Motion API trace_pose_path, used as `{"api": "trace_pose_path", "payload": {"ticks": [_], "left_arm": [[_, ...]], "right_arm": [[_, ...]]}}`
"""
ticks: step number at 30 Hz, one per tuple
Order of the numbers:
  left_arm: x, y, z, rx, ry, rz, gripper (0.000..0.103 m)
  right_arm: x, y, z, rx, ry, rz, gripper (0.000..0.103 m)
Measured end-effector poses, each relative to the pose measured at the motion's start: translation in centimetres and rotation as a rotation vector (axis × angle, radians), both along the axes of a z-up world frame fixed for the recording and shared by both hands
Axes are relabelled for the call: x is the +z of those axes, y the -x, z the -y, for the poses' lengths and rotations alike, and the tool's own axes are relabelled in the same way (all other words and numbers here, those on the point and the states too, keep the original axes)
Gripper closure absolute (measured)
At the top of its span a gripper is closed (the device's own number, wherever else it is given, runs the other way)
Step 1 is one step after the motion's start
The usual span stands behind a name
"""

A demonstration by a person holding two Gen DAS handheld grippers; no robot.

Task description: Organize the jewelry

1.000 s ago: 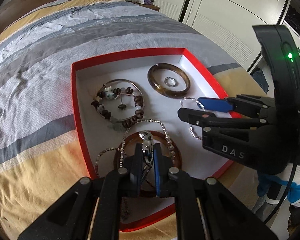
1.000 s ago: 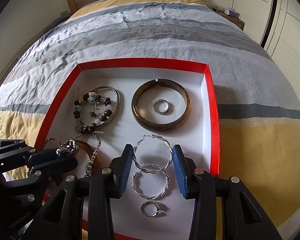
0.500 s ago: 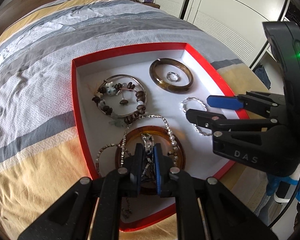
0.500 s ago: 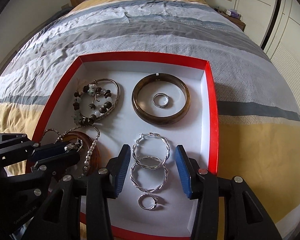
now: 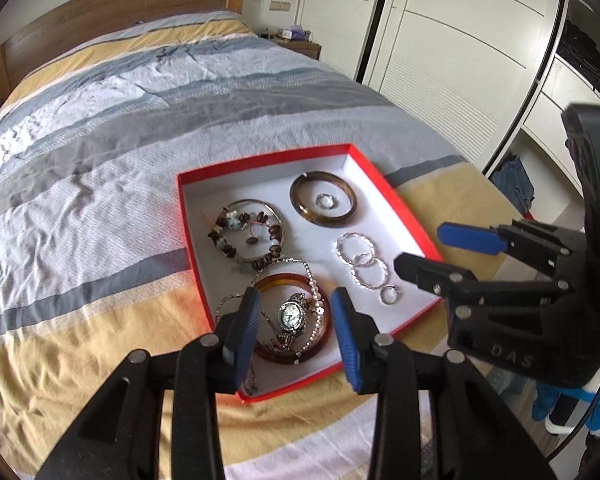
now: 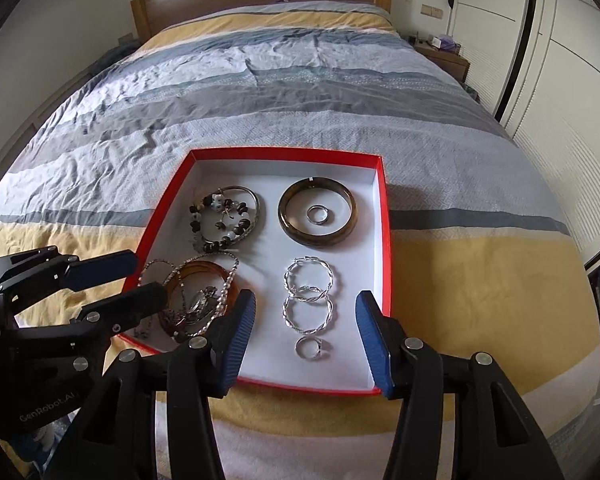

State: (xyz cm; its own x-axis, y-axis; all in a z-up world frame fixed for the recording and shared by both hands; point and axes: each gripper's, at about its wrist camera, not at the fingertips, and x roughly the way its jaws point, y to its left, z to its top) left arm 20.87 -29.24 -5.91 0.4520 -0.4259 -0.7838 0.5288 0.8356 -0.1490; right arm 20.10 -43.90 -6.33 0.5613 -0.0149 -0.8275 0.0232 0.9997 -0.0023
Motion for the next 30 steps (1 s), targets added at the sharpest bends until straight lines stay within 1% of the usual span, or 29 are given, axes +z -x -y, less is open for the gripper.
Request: {"api": "trace_pose_path", "payload": {"ticks": [5,8,12,14,23,25,30], "left_arm": [[2.2,2.0,-1.7,0.029,0.008,0.041,0.067],[3.4,3.5,-2.9,0.063,-0.019,0.094,0.066],[4.9,5.3,-5.4,0.109,-0.016,0.138,0.066],[5.7,6.4,-6.7,0.135,-0.028,0.163,0.066],[7.9,10.9,-11.7,0.202,-0.054,0.207,0.066],[8.2,11.8,-12.6,0.214,-0.064,0.213,0.066],[9.2,14.0,-15.2,0.259,-0.083,0.26,0.066]], "right_arm": [[2.1,3.1,-1.5,0.003,0.007,0.028,0.047],[3.2,4.9,-2.5,0.005,0.01,0.045,0.044],[4.6,7.3,-3.9,0.008,0.008,0.068,0.043],[5.4,8.4,-4.7,0.01,0.005,0.084,0.041],[8.2,12.9,-8.7,0.045,-0.012,0.144,0.038],[8.6,13.7,-9.7,0.052,-0.019,0.154,0.037],[8.9,15.4,-12.2,0.062,-0.032,0.172,0.036]]}}
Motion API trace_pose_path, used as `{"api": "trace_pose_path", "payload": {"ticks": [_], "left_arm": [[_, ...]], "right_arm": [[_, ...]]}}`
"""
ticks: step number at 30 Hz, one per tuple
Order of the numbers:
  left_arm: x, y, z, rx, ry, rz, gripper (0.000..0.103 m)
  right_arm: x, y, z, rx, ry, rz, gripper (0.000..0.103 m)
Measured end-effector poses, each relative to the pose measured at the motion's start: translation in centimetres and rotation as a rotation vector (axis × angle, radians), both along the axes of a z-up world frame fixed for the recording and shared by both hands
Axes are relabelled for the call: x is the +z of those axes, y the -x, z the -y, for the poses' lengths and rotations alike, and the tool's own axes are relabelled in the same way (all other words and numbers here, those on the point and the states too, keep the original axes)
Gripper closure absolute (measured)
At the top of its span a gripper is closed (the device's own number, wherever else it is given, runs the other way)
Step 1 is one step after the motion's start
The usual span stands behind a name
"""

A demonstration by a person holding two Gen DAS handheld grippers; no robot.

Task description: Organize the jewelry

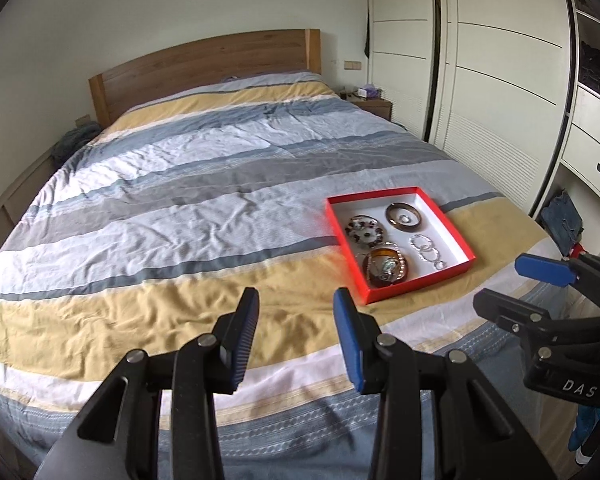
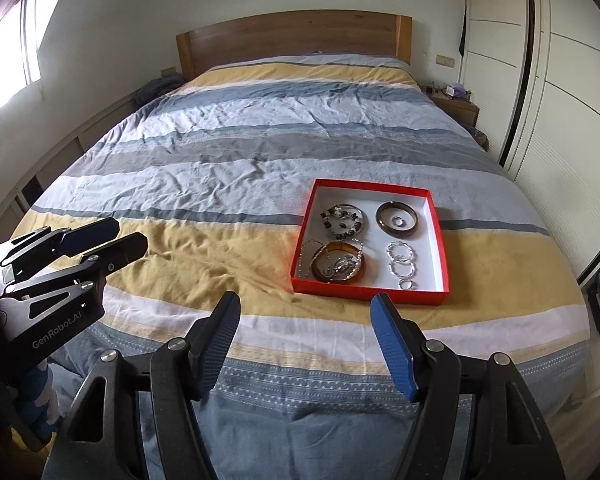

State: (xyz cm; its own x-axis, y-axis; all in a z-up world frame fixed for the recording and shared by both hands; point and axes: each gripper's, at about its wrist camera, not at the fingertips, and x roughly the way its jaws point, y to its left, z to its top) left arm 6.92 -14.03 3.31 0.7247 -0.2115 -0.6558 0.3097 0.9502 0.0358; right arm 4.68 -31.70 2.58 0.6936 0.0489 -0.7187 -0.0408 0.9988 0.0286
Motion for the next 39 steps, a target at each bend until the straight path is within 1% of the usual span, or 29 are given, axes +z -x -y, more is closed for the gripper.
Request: {"api": "trace_pose_path", "payload": {"ticks": [4,8,15,20,26,36,38,39], "left_arm": [[0.5,1.5,-2.2,0.038,-0.003,0.025,0.061],[0.7,3.1,-4.0,0.06,-0.005,0.049,0.06],[0.2,4.8,-6.6,0.106,0.003,0.07,0.06],[-0.6,5.7,-7.5,0.123,-0.002,0.063,0.06],[-0.8,6.6,-7.8,0.121,-0.004,0.081,0.06],[-1.0,6.8,-8.2,0.127,-0.008,0.075,0.06],[-1.1,6.7,-8.3,0.13,-0.005,0.07,0.059],[-1.2,6.7,-8.4,0.132,-0.004,0.069,0.056]], "right_arm": [[-0.1,1.3,-1.4,0.002,-0.005,0.003,0.036],[-0.4,2.6,-2.4,0.001,-0.003,0.005,0.036],[-0.6,4.5,-3.6,0.009,-0.003,0.015,0.036],[-1.2,5.4,-4.2,0.019,-0.001,0.013,0.036],[-1.4,6.1,-4.1,0.009,-0.006,0.018,0.036],[-1.5,6.5,-3.9,0.002,-0.011,0.027,0.036],[-1.5,6.5,-3.7,0.001,-0.011,0.027,0.036],[-1.5,6.5,-3.7,-0.001,-0.012,0.027,0.036]]}}
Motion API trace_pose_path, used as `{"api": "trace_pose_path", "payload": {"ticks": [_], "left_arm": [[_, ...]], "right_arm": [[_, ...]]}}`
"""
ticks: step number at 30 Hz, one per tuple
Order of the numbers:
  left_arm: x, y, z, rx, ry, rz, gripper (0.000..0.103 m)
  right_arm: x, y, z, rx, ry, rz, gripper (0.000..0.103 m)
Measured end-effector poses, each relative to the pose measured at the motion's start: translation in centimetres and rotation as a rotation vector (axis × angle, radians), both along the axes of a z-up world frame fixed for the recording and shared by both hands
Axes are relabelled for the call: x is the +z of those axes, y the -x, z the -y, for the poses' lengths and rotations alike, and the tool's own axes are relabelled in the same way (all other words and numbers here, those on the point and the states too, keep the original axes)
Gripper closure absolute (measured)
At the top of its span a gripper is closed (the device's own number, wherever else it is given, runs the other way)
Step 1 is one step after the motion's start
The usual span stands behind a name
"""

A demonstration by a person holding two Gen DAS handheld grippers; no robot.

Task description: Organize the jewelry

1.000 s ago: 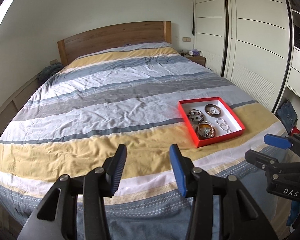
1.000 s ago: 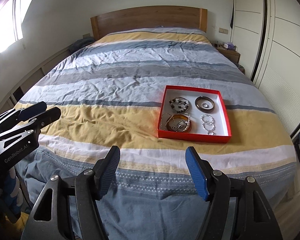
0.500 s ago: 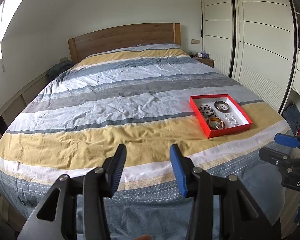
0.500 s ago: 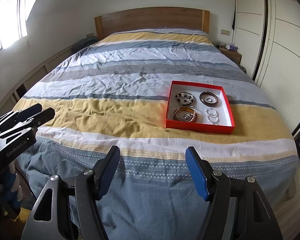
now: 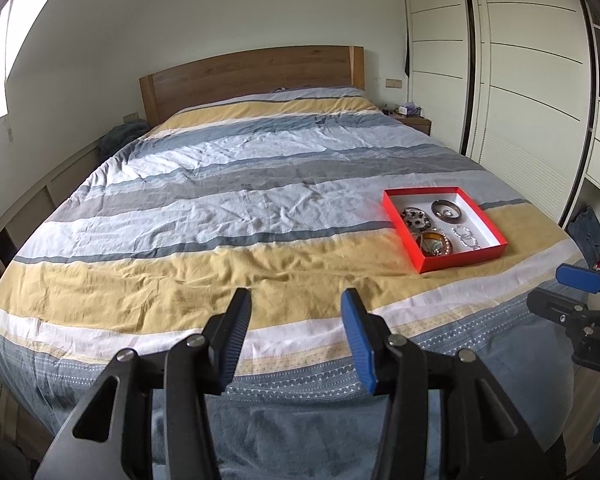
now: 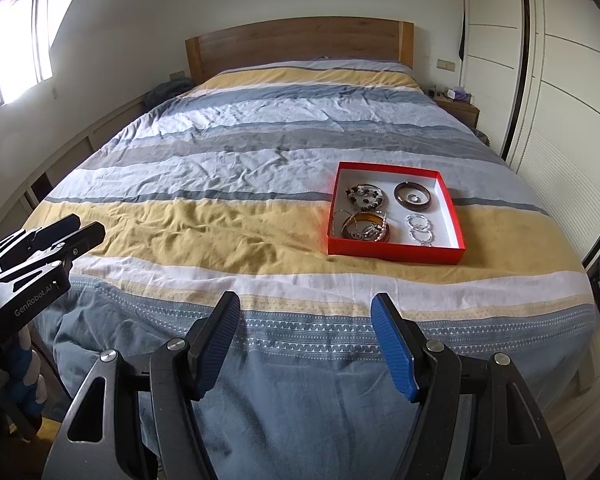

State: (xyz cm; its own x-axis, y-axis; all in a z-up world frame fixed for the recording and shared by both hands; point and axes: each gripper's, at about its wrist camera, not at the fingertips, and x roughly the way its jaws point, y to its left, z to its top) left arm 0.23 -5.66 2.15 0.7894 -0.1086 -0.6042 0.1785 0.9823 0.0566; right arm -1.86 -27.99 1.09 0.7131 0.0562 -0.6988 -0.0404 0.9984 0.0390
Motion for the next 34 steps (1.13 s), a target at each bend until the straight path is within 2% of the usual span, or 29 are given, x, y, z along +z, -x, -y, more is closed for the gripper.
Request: {"api": "trace_pose_path", "payload": {"ticks": [11,15,25,28,34], "left_arm": [[-0.6,-0.3,0.5,-0.009,-0.007,-0.021,0.053],[-0.8,-0.5,0.7,-0.012,-0.01,-0.031,0.053],[-1.5,-0.9,0.9,-0.016,-0.006,-0.047,0.053],[-1.7,-1.0,1.1,-0.023,-0.007,-0.053,0.053],[-2.1,-1.2,1.4,-0.029,-0.006,-0.065,0.053]], "right_arm": [[-0.4,-0.2,0.5,-0.023,0.008,0.002,0.035],[-0.8,-0.4,0.6,-0.023,0.011,0.0,0.03],[-1.2,-0.7,0.8,-0.033,0.027,0.003,0.029],[-1.3,-0.6,0.8,-0.039,0.043,0.012,0.018],[-1.3,-0.7,0.8,-0.039,0.069,0.023,0.017]]}}
